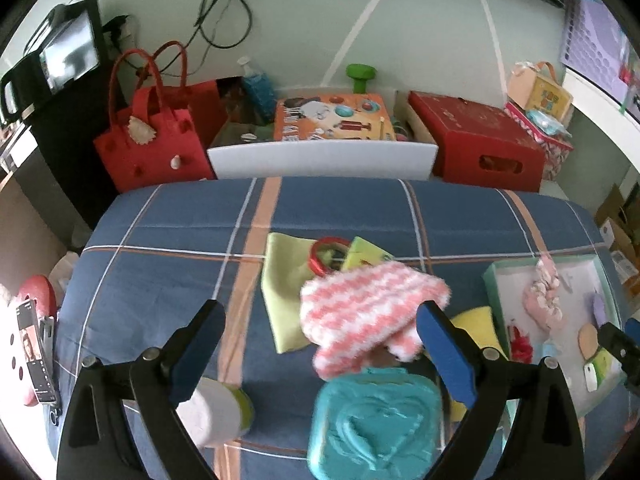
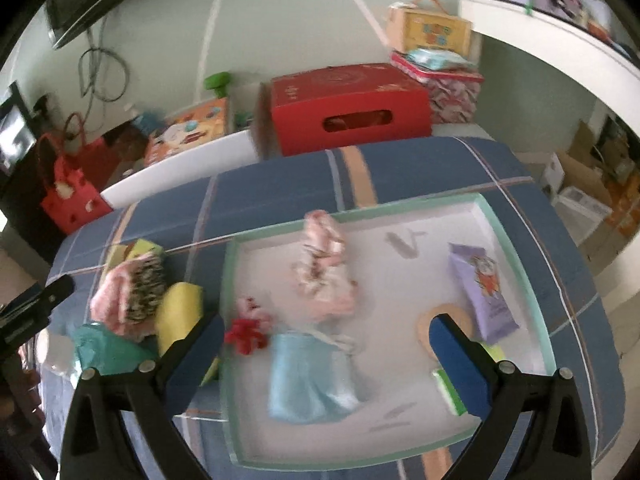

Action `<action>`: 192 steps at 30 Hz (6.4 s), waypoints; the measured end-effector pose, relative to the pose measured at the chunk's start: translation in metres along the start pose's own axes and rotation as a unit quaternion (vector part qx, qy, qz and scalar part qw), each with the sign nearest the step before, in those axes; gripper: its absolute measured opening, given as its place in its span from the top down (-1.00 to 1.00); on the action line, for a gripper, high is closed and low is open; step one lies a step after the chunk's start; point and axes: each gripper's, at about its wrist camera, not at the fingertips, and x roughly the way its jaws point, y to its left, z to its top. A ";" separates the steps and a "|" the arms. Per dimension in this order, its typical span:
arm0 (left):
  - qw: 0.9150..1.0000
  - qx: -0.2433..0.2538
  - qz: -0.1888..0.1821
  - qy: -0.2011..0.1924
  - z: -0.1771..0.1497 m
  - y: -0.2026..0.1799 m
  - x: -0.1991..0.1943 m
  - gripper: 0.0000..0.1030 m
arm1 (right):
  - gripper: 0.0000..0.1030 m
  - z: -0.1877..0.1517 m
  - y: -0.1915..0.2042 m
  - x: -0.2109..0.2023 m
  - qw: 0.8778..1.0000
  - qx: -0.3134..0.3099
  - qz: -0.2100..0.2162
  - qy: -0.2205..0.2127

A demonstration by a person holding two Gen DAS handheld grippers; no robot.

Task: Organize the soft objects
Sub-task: 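Withdraw both tools from the tray toward the striped towel and scrunchie, then grasp the pink-white striped towel with the left gripper while the right gripper grasps the leopard scrunchie, then carry the striped towel and scrunchie into the white tray and open both grippers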

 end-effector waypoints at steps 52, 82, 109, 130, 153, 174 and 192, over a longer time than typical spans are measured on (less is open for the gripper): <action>0.995 -0.096 -0.001 0.025 0.009 0.089 0.003 -0.87 | -1.00 0.031 0.165 0.027 0.996 -0.078 0.041 0.011; 0.979 -0.085 -0.107 0.149 -0.012 0.015 0.090 -0.41 | -0.81 0.031 0.116 0.069 0.998 -0.029 0.037 0.051; 0.991 -0.088 -0.075 0.071 0.003 0.031 0.062 0.82 | -0.29 0.024 0.139 0.077 0.989 -0.049 0.134 0.050; 0.989 -0.095 -0.055 0.096 -0.001 0.035 0.076 0.82 | 0.07 0.005 0.166 0.124 0.980 -0.080 0.153 0.096; 0.993 -0.083 -0.056 0.068 0.009 0.033 0.054 0.82 | 0.51 0.009 0.164 0.108 0.978 -0.070 0.179 0.084; 0.994 -0.098 -0.034 -0.026 0.031 0.052 -0.009 0.82 | 0.51 0.030 0.158 0.049 0.982 -0.075 0.173 0.017; 0.995 -0.070 -0.044 -0.059 0.037 0.030 -0.032 0.82 | 0.51 0.034 0.138 0.037 0.985 -0.069 0.157 0.009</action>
